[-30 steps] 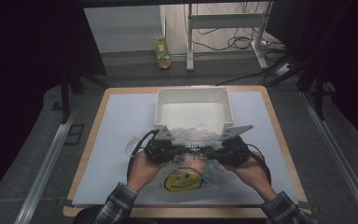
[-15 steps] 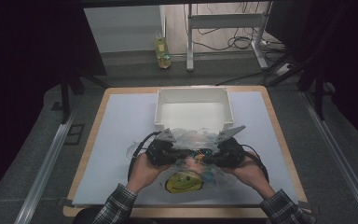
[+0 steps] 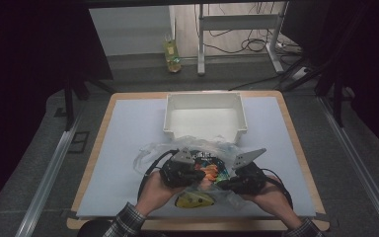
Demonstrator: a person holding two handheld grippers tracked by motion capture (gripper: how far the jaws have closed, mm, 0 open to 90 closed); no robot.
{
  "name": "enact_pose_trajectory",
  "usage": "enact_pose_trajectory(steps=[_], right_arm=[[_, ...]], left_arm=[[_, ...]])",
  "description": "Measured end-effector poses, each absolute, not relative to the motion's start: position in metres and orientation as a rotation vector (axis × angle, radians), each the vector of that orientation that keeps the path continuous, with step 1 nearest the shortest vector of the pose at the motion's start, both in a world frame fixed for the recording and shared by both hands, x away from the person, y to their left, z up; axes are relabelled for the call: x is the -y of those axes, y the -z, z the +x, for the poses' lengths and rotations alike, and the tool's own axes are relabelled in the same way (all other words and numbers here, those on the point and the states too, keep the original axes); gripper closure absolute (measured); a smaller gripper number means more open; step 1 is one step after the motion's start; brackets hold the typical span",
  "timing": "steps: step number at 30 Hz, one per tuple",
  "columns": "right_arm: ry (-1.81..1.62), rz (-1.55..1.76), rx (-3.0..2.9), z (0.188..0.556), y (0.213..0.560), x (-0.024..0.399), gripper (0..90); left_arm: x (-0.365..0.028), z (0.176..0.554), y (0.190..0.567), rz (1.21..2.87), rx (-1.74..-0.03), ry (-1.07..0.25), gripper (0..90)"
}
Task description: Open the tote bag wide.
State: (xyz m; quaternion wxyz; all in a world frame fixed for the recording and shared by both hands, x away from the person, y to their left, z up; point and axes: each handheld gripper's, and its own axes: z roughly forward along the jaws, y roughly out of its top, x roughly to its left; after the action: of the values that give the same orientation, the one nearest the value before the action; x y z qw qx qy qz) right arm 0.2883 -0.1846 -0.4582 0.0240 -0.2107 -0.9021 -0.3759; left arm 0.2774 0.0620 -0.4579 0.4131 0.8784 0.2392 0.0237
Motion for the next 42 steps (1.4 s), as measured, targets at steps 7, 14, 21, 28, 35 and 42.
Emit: enact_pose_trajectory(steps=[7, 14, 21, 28, 35, 42], right_arm=[[1.127, -0.635, 2.842, 0.266, 0.463, 0.191, 87.6], [1.127, -0.68, 2.847, 0.256, 0.476, 0.199, 87.3], [1.119, -0.739, 2.841, 0.253, 0.49, 0.206, 87.3], [1.042, -0.853, 2.872, 0.251, 0.504, 0.223, 87.3], [1.187, -0.823, 2.796, 0.246, 0.468, 0.23, 87.0], [1.266, -0.801, 2.815, 0.257, 0.436, 0.218, 86.6]], left_arm=[[-0.062, 0.246, 0.469, 2.244, -0.552, -0.029, 85.3], [-0.07, 0.233, 0.494, 2.273, -0.602, 0.019, 85.2], [-0.078, 0.231, 0.509, 2.281, -0.653, 0.041, 85.4], [-0.088, 0.226, 0.502, 2.249, -0.65, 0.041, 85.3], [-0.109, 0.229, 0.457, 2.155, -0.656, -0.064, 84.5], [-0.112, 0.26, 0.439, 2.169, -0.735, -0.167, 84.1]])
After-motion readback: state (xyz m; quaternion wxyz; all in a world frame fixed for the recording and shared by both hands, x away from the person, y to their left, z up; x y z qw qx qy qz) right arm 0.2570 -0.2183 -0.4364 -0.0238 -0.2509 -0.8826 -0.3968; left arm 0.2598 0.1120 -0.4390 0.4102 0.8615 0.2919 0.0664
